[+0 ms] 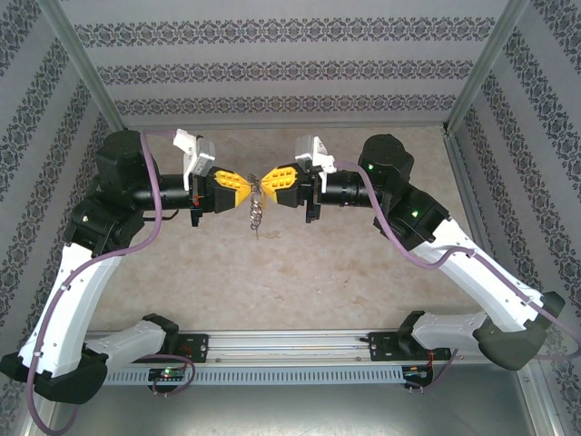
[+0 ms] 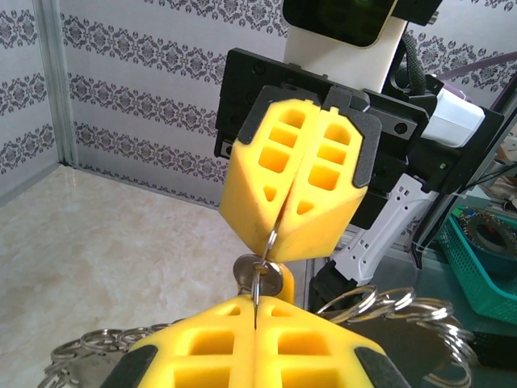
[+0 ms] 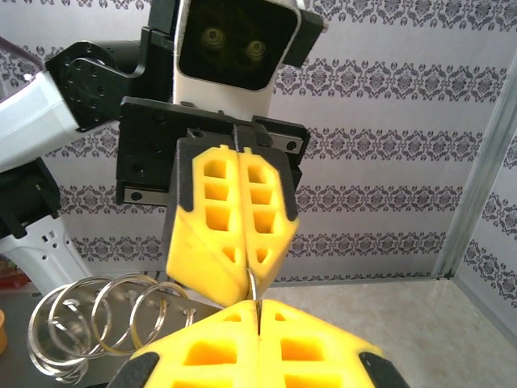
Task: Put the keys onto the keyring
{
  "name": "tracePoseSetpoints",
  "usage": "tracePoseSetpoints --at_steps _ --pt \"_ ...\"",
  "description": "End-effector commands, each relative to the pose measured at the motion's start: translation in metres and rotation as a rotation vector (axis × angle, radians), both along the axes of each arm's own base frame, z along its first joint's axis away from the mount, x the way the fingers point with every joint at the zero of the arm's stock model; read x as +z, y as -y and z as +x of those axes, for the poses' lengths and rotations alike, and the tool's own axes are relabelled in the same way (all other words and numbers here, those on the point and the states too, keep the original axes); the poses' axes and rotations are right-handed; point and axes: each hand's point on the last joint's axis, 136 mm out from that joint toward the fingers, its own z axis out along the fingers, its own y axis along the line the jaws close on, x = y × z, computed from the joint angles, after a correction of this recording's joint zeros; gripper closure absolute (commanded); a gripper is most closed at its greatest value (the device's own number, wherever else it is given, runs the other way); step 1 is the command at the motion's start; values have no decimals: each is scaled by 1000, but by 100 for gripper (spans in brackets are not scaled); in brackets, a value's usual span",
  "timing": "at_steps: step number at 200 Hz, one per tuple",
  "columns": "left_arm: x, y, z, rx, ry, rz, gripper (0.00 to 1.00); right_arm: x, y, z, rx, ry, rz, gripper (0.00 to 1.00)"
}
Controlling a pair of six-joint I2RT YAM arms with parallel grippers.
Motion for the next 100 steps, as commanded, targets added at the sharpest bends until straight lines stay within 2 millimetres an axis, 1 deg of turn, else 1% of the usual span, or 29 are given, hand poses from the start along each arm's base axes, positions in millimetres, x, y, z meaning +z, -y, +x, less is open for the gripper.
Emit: tracePoseSetpoints --at_steps 1,37,100 --pt "8 -2 -9 -20 34 -16 100 14 -1 -3 4 43 28 100" --pt "8 -3 -9 -19 35 -15 100 14 -1 -2 0 45 25 100" --pt "8 -3 -6 -12 43 -10 100 19 1 -8 14 47 35 100"
